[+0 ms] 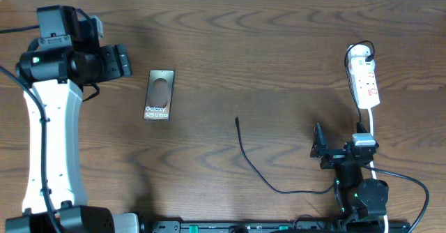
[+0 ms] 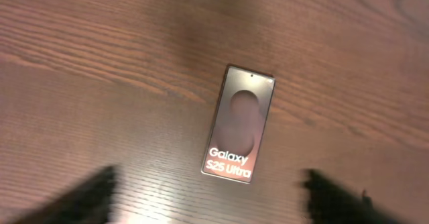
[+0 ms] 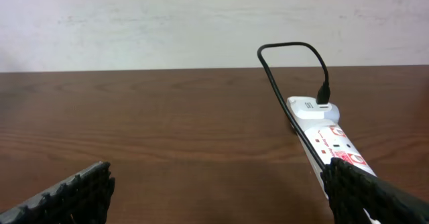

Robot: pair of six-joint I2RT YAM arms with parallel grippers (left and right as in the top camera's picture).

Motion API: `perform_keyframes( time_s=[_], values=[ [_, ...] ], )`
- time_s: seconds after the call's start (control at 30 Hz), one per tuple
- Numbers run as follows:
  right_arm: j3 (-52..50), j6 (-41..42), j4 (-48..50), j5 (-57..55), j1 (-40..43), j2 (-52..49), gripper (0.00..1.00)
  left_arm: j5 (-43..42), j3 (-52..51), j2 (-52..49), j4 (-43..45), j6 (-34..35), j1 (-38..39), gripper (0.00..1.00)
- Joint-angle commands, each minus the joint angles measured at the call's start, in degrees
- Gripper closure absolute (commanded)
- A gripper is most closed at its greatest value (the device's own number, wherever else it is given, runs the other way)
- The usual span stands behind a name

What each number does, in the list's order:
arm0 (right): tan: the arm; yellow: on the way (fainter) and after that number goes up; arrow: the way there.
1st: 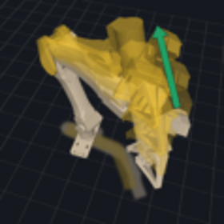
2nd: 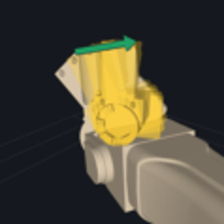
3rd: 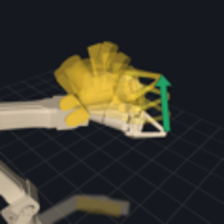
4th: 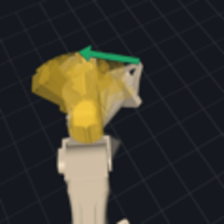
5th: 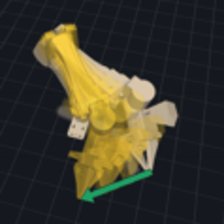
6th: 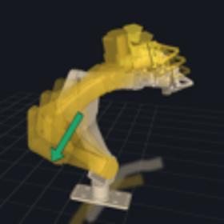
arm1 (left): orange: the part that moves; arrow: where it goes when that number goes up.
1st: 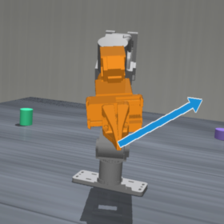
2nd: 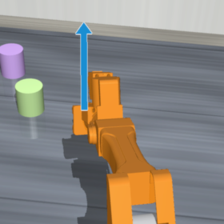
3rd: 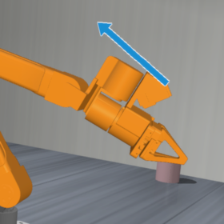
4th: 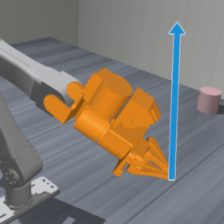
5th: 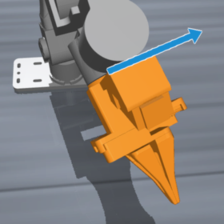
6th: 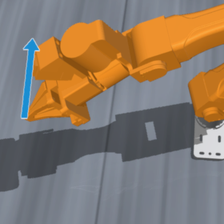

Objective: Plug charger to phone and switch on socket
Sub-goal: 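Move the left gripper forward over the Galaxy S25 Ultra phone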

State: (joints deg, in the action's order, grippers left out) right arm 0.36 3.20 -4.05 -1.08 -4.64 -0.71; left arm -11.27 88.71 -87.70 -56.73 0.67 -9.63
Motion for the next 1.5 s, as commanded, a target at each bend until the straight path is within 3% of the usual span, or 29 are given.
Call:
perform_keyframes(
  time_s=[0.0, 0.03, 0.07, 0.1, 0.5, 0.77, 0.93, 1.1, 1.27, 1.47],
  values=[
    [0.0, -0.7, -0.2, -0.3, -0.5, 0.3, 0.01, -0.3, 1.2, -0.5, 0.0, -1.0, 0.1, 0.50],
    [0.0, -0.7, -0.2, -0.3, -0.5, 0.3, 0.01, -0.3, 1.2, -0.6, 0.1, -0.9, 0.1, 0.47],
    [0.0, -0.7, -0.2, -0.3, -0.5, 0.3, 0.01, -0.3, 1.2, -0.6, 0.2, -0.9, 0.1, 0.06],
    [0.0, -0.7, -0.2, -0.3, -0.5, 0.3, 0.01, -0.3, 1.2, -0.6, 0.2, -0.8, 0.1, 0.02],
    [0.0, -0.7, -0.2, -0.3, -0.5, 0.3, 0.01, -0.2, 3.8, -5.2, -2.2, -2.6, 2.0, 0.02],
    [0.0, -0.7, -0.2, -0.3, -0.5, 0.3, 0.01, 0.4, 21.0, -19.7, -14.9, -4.1, 2.0, 0.02],
    [0.0, -0.7, -0.2, -0.3, -0.5, 0.3, 0.01, 0.4, 26.5, -25.3, -20.2, -4.8, 2.4, 0.02],
    [0.0, -0.7, -0.2, -0.3, -0.5, 0.3, 0.01, 0.4, 26.4, -28.2, -21.0, -6.7, 4.8, 0.02],
    [0.0, -0.7, -0.2, -0.3, -0.5, 0.3, 0.01, 8.2, 26.4, -29.4, -19.3, -5.7, 9.3, 0.02],
    [0.0, -0.7, -0.2, -0.3, -0.5, 0.3, 0.01, 9.2, 26.2, -29.7, -17.5, -4.8, 12.0, 0.02]
  ],
)
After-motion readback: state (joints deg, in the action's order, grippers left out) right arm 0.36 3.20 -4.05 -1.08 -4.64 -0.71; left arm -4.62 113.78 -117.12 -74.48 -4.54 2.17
